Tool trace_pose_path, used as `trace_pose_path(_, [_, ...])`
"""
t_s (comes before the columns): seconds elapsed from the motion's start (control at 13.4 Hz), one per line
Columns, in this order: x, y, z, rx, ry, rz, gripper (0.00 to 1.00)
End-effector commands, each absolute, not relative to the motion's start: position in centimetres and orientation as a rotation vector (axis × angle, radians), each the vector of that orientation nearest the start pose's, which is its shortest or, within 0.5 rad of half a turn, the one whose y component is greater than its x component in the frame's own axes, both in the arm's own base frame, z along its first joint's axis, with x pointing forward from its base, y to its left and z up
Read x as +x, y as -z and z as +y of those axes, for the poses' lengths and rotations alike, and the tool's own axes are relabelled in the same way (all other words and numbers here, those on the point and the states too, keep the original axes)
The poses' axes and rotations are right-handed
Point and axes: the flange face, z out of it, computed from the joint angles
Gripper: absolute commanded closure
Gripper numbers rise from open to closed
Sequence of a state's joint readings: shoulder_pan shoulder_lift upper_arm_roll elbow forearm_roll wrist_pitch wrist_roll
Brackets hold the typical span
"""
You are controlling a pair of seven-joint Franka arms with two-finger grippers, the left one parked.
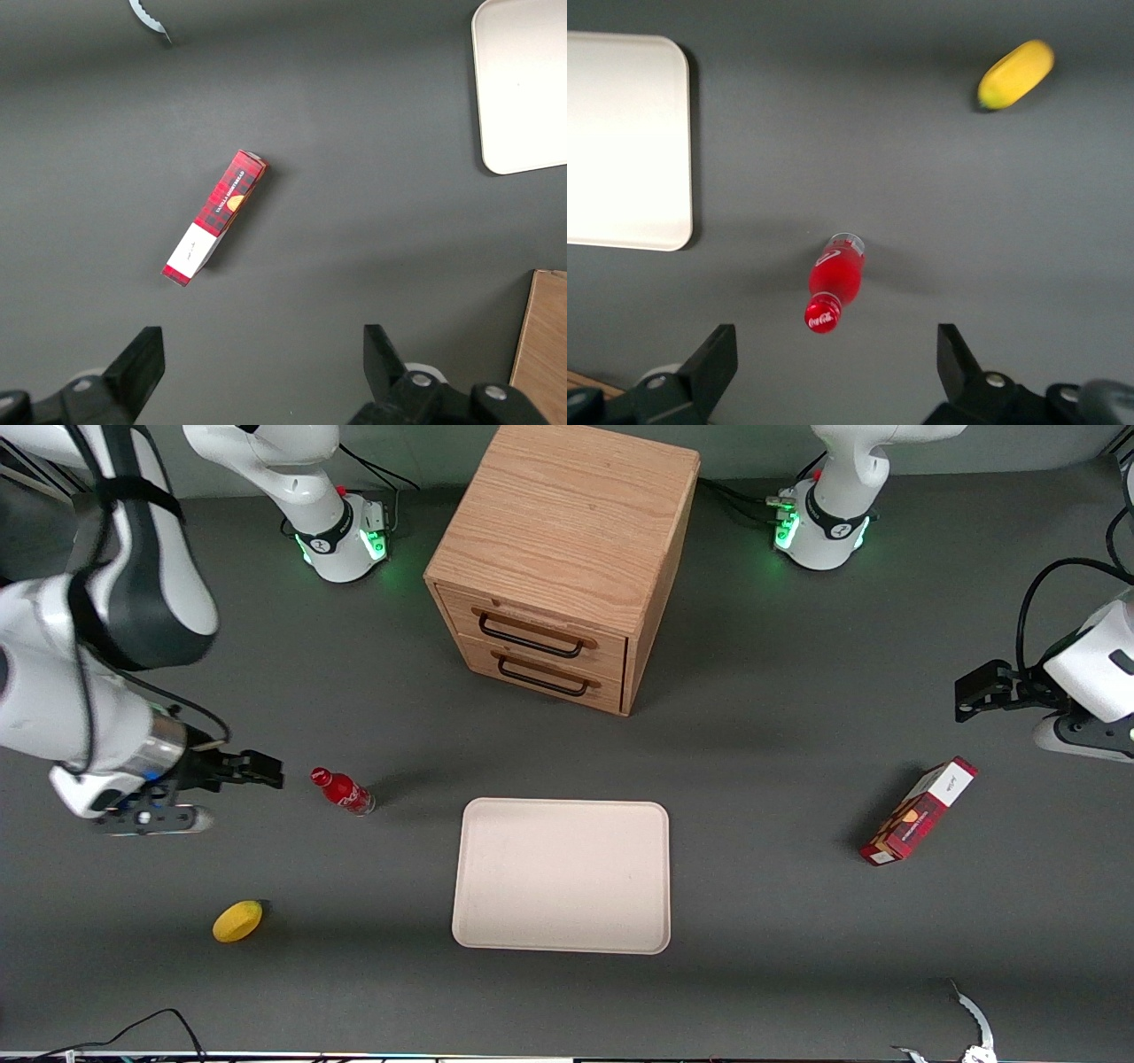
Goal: Place coke bottle on tray
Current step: 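Move the right gripper down to the red Coca-Cola bottle lying on its side, then close the right gripper around the bottle's neck below the red cap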
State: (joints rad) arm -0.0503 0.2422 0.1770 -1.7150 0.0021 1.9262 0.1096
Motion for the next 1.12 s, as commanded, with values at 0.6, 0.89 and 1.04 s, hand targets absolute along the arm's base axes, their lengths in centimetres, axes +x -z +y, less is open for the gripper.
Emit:
trace_pose_path(0.6, [56.4,-34.2,10.2,-3.169,0.031,-0.201,0.01])
trace_pose_path(0.89, [55.9,-33.0,9.9,-3.175,0.041,-0.212,0.12])
trace_pose_path(1.04, [55.7,-32.6,9.8,-3.174,0.053,-0.214,0.26])
